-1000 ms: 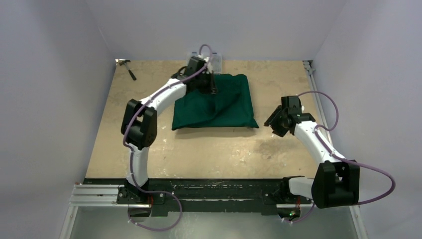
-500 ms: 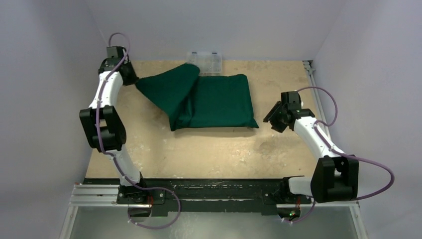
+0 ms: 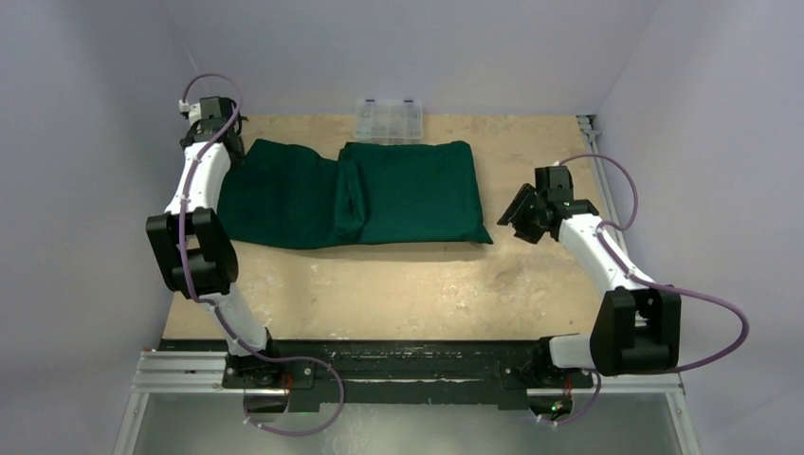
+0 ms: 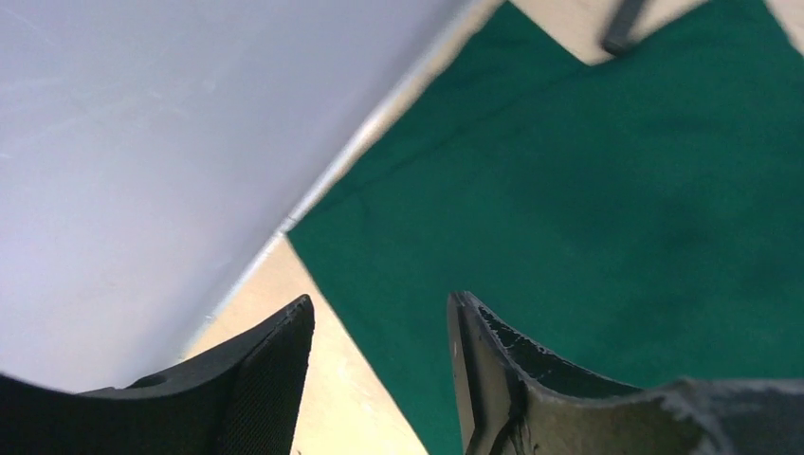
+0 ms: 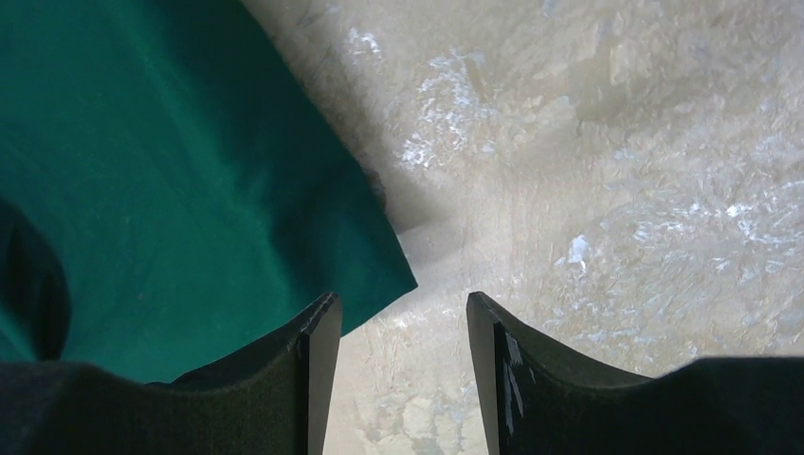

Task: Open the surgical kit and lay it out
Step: Open the surgical kit at the center of the board.

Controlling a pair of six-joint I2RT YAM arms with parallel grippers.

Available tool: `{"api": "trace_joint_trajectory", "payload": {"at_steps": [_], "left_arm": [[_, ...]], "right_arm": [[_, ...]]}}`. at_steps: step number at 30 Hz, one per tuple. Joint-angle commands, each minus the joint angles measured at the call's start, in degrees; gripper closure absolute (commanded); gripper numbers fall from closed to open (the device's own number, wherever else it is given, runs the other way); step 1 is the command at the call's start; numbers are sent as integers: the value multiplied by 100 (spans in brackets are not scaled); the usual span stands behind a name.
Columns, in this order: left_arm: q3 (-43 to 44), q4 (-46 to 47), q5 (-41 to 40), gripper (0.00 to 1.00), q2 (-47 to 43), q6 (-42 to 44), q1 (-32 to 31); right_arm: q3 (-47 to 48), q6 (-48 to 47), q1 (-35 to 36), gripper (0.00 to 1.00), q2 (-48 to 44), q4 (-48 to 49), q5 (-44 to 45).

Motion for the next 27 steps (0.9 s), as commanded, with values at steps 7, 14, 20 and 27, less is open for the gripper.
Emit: {"api": "trace_joint_trajectory", "payload": {"at_steps": [7,14,20,27], "left_arm": [[-2079,2007,3969,46,-774,-812,-204],[-2877,1856,3422,52,-592,-969,-201],[-3154,1109,1952,56,-493,-1371,-97],[-3324,404,667,58,-396,-2157,7]], "right_arm": [[364,-842,197,36,-191,1084,-1152],[854,-947,957,38,175,1114,-887],[1117,-947,1347,39,355,1261,-798],[1337,-1019,1771,39,677,1357,-569]]}}
